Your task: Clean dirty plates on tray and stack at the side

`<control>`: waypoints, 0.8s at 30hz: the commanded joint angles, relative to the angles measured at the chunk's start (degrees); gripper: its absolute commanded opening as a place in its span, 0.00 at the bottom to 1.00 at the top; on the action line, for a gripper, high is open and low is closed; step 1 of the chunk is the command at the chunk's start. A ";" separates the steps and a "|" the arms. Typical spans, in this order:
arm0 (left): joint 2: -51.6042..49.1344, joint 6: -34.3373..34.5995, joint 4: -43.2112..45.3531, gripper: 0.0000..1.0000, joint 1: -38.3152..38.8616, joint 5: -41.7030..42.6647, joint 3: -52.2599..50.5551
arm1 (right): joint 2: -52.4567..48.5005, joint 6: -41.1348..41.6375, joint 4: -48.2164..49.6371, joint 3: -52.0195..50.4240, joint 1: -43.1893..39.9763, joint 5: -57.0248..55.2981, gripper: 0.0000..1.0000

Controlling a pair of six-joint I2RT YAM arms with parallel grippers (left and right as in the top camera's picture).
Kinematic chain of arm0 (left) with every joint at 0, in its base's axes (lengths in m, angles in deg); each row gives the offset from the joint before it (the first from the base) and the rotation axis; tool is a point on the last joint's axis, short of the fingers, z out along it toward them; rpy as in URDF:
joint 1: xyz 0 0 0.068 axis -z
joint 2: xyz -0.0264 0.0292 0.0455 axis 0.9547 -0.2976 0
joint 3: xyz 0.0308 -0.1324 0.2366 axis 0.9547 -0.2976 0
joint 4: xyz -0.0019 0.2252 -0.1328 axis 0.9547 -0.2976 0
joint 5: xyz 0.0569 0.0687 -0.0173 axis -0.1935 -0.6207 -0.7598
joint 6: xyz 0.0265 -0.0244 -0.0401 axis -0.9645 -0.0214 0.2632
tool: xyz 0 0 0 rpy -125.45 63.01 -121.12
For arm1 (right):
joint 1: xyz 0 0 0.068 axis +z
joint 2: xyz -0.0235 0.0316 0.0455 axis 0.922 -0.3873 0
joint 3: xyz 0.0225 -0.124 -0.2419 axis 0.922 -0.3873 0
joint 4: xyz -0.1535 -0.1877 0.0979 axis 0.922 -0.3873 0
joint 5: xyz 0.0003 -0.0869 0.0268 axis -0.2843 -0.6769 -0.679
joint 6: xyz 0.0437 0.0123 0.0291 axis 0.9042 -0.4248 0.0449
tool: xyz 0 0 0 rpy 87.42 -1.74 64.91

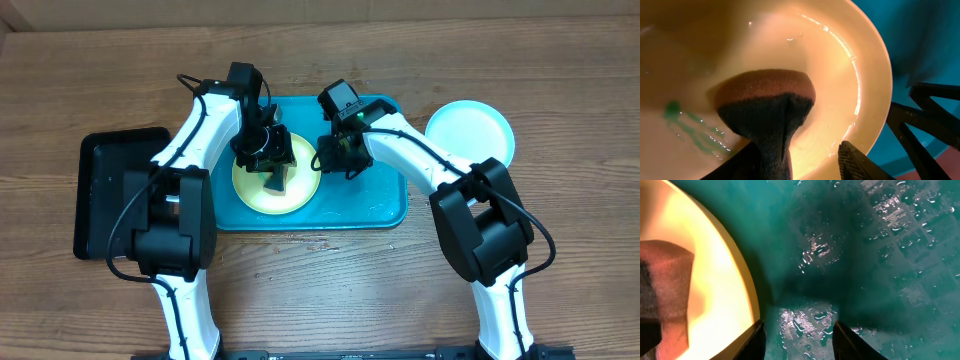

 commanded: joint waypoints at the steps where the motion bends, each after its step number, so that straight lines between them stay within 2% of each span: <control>1: 1.22 -1.03 -0.02 0.51 0.09 -1.73 0.92 | 1.68 -1.14 0.55 1.68 0.35 1.95 0.32; 7: 1.22 -1.05 -0.22 0.51 0.07 -2.21 0.70 | 3.39 -0.20 -0.11 1.81 0.20 1.99 0.31; 9: 1.22 -1.05 -0.42 0.51 0.07 -2.29 0.70 | 4.61 0.35 -0.42 1.81 0.20 2.16 0.33; 12: 1.22 -1.03 -0.42 0.50 0.07 -2.29 0.70 | 5.68 0.31 -0.61 1.81 0.42 2.95 0.45; 14: 1.22 -1.03 -0.28 0.50 0.07 -2.29 0.70 | 5.64 0.26 -0.59 1.77 0.79 2.82 0.49; 24: 1.22 -1.03 -0.20 0.50 0.07 -2.40 0.70 | 3.37 0.13 1.09 1.57 2.14 2.80 0.51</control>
